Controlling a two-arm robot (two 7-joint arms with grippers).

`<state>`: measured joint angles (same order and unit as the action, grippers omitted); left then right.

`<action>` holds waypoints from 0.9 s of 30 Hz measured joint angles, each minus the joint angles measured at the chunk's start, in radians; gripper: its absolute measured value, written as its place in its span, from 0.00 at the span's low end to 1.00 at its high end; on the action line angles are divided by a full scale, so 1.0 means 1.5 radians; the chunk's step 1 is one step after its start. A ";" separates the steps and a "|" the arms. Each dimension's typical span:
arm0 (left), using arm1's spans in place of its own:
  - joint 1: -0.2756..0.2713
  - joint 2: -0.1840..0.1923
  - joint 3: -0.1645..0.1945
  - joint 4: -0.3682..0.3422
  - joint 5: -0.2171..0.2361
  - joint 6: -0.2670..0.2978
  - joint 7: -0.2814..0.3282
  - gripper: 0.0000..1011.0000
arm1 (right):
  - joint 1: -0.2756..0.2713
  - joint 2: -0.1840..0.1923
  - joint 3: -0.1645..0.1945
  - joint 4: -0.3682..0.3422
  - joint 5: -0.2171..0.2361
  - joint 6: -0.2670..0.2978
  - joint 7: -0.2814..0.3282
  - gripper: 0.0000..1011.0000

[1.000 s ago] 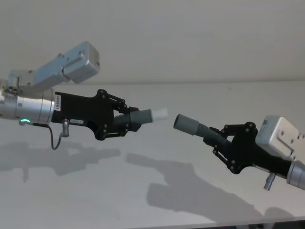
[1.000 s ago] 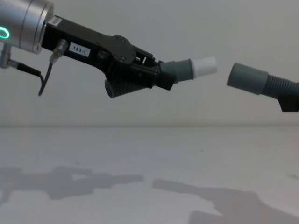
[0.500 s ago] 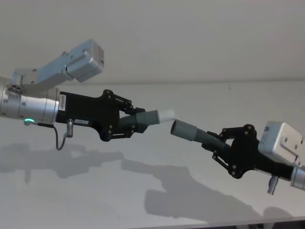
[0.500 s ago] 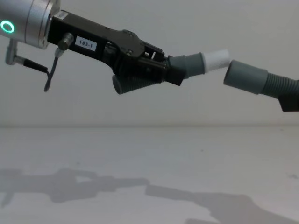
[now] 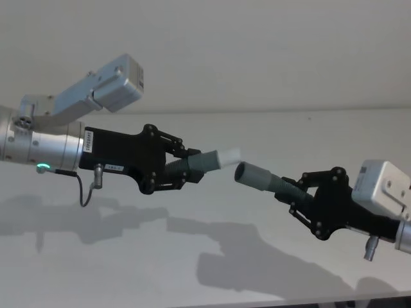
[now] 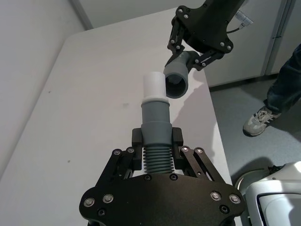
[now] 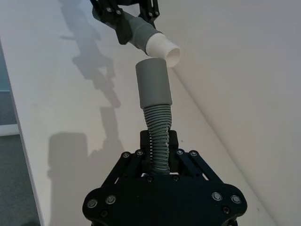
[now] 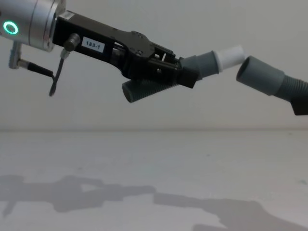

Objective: Use both hands to pick up one end of the pipe from the table, align the ends, and insert them.

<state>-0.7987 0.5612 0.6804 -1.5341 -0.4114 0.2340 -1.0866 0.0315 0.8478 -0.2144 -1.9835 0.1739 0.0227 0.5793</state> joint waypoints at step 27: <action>-0.003 0.031 0.012 -0.012 0.008 0.009 0.023 0.32 | 0.003 -0.003 0.002 0.016 0.018 0.006 -0.006 0.17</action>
<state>-0.8033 0.6071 0.6980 -1.5514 -0.3995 0.2469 -1.0528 0.0357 0.8438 -0.2113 -1.9601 0.2011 0.0317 0.5699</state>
